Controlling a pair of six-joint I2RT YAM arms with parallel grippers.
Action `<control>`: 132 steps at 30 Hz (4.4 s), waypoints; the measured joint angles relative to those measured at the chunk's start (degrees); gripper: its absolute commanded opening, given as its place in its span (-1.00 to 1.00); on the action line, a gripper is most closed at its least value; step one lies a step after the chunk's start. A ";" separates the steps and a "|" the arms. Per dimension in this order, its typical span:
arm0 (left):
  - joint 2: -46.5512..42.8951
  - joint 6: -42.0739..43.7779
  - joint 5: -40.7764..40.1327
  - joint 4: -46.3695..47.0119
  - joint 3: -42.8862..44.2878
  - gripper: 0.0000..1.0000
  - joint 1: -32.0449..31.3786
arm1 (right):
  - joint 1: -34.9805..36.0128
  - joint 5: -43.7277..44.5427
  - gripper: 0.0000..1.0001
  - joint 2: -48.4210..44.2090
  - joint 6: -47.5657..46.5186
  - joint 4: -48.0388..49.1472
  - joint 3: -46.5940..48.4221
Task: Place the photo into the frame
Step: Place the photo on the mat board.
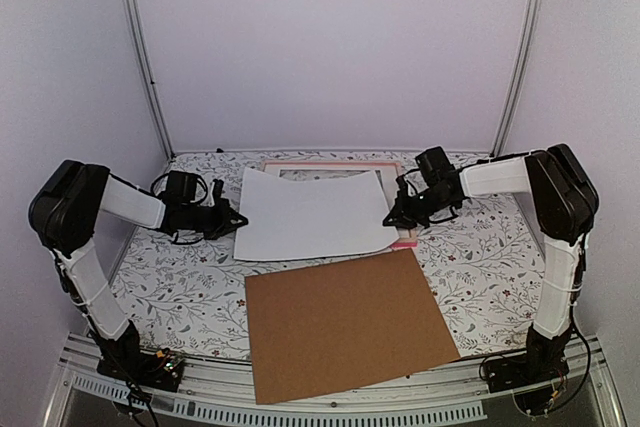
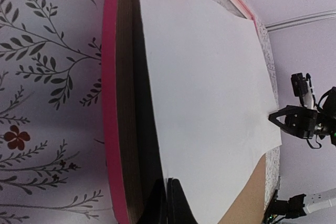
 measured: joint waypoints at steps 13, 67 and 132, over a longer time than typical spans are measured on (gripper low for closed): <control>0.48 1.73 -0.59 -4.70 10.01 -1.00 -0.02 | 0.02 1.27 -1.00 -5.20 0.42 4.33 -1.95; 19.39 6.03 -5.33 -18.38 31.41 -0.61 -2.47 | -2.89 6.03 -0.61 2.34 -3.02 -0.90 4.28; 17.77 8.94 -12.28 -22.93 32.68 0.24 -5.42 | -3.23 12.68 -0.31 2.23 -6.47 -6.67 6.62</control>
